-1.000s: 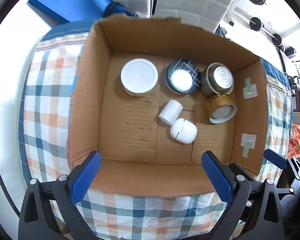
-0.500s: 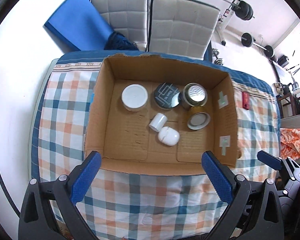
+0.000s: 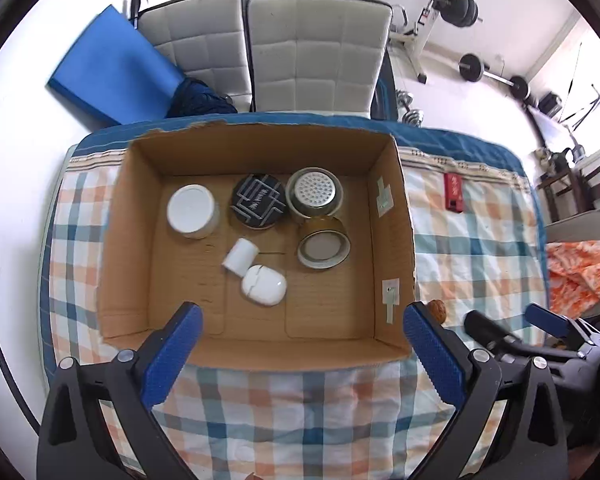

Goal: Organize rigid objects
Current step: 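Withdraw both tools from the box toward the walnut and red packet, then grasp the walnut with the right tool while the left tool grasps the red packet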

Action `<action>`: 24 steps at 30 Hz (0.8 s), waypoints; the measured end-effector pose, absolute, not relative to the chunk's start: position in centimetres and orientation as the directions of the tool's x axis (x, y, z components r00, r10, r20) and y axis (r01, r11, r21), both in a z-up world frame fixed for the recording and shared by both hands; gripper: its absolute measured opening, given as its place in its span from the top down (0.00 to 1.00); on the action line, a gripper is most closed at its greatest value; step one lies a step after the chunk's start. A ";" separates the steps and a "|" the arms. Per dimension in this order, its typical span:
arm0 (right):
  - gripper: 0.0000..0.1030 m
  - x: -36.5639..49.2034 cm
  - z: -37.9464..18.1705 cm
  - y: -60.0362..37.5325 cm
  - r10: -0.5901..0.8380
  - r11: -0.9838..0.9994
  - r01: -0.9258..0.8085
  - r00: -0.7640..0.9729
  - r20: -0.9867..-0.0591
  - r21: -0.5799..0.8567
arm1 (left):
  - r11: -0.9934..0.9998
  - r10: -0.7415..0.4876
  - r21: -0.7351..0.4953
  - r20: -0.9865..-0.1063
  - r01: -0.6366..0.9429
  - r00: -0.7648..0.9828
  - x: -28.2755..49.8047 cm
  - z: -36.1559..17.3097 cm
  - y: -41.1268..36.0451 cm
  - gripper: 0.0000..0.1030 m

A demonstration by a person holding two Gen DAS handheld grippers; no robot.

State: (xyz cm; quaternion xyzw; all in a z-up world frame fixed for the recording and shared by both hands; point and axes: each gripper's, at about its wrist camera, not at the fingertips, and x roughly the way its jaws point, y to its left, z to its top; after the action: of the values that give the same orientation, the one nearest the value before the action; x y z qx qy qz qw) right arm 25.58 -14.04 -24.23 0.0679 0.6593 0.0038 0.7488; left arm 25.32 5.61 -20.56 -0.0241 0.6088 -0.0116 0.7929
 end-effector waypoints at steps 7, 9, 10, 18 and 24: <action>0.02 27.5 -32.5 -19.5 0.126 0.970 0.205 0.023 -0.992 0.128 | 0.999 0.032 0.029 -0.981 -0.015 0.193 27.6 -26.0 2.2 0.00; 0.08 27.7 -34.9 -19.8 0.145 0.966 0.217 -0.015 -0.989 0.138 | 0.999 0.046 0.046 -0.984 -0.008 0.174 28.0 -27.3 1.7 0.00; 0.11 27.9 -36.3 -19.9 0.156 0.964 0.224 -0.037 -0.987 0.144 | 0.998 0.059 0.059 -0.985 -0.005 0.164 28.2 -27.9 1.4 0.00; 0.49 28.1 -42.0 -19.2 0.144 0.971 0.208 -0.117 -0.983 0.117 | 0.995 0.092 0.094 -0.989 0.013 0.113 29.2 -30.2 0.3 0.00; 0.63 28.0 -40.3 -21.2 0.156 0.968 0.212 -0.097 -0.983 0.133 | 0.997 0.056 0.061 -0.988 0.036 0.145 30.5 -27.8 -2.1 0.00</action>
State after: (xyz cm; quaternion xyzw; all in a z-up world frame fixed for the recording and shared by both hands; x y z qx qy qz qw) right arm 28.03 -21.21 -40.31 0.1242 0.7404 -0.0211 0.6603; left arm 30.46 -2.11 -27.81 0.0350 0.6537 0.0065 0.7559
